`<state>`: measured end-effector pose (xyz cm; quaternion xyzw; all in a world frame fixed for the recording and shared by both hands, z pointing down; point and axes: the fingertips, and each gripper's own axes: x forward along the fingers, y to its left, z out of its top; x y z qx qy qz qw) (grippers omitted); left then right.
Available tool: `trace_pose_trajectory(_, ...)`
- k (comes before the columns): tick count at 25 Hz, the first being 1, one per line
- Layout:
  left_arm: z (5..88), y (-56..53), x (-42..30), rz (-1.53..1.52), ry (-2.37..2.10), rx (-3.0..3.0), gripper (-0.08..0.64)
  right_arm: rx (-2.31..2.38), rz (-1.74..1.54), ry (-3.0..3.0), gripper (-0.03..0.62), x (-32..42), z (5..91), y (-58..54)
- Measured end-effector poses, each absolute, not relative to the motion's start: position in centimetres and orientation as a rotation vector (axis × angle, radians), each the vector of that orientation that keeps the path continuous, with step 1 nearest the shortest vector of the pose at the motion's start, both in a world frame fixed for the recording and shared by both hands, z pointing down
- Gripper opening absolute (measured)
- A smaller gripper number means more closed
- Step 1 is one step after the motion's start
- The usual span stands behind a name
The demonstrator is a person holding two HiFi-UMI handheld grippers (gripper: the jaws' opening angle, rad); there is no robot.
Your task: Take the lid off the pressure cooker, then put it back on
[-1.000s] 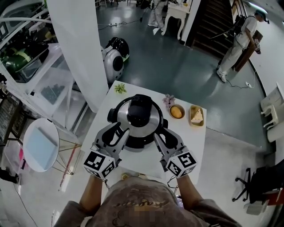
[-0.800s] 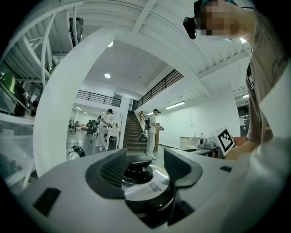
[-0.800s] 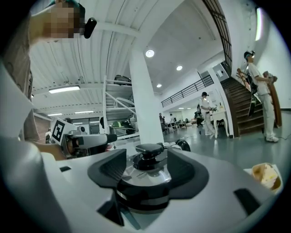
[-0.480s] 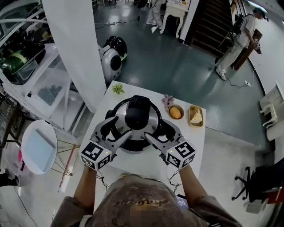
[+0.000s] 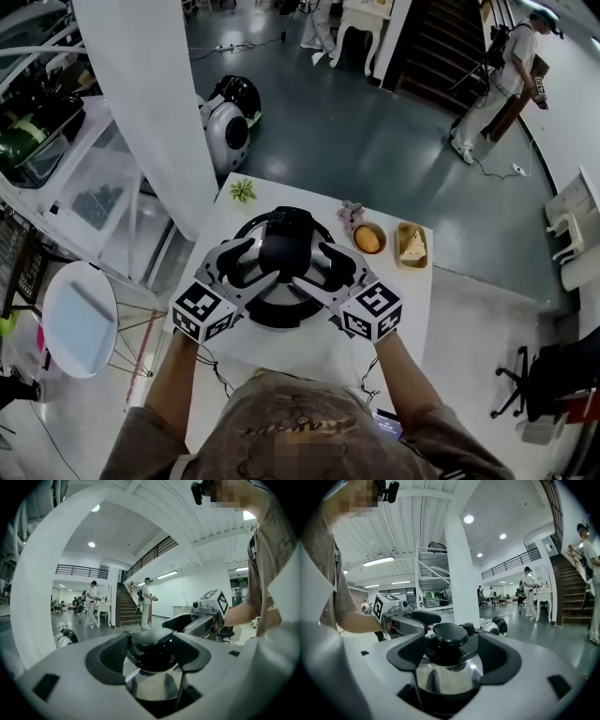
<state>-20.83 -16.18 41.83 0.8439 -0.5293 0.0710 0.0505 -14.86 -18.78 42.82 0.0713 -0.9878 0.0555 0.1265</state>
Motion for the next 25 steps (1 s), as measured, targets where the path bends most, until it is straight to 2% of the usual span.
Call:
trace_pose_trajectory(6,42.3,-17.7,-20.0,0.304,-1.508,2.637,0.285,0.161,0.126,-2.843,0.334,-16.0,43.1,-19.3)
trace_pose_trajectory(9,42.6,-18.1,-19.6,0.365,-1.434,2.668,0.285,0.112,0.111,-2.815,0.305,-16.0,43.3,-19.2)
trace_pose_trajectory(22,42.8,-18.7,-19.4,0.442,-1.205,2.752,0.291,0.018,0.037,-2.763,0.305,-17.1,43.4,-18.9)
trace_pose_trajectory(25,42.9,-18.8,-19.5,0.439,-1.158,2.756,0.291,-0.025,0.037,-2.749,0.288,-17.4,43.4,-18.8)
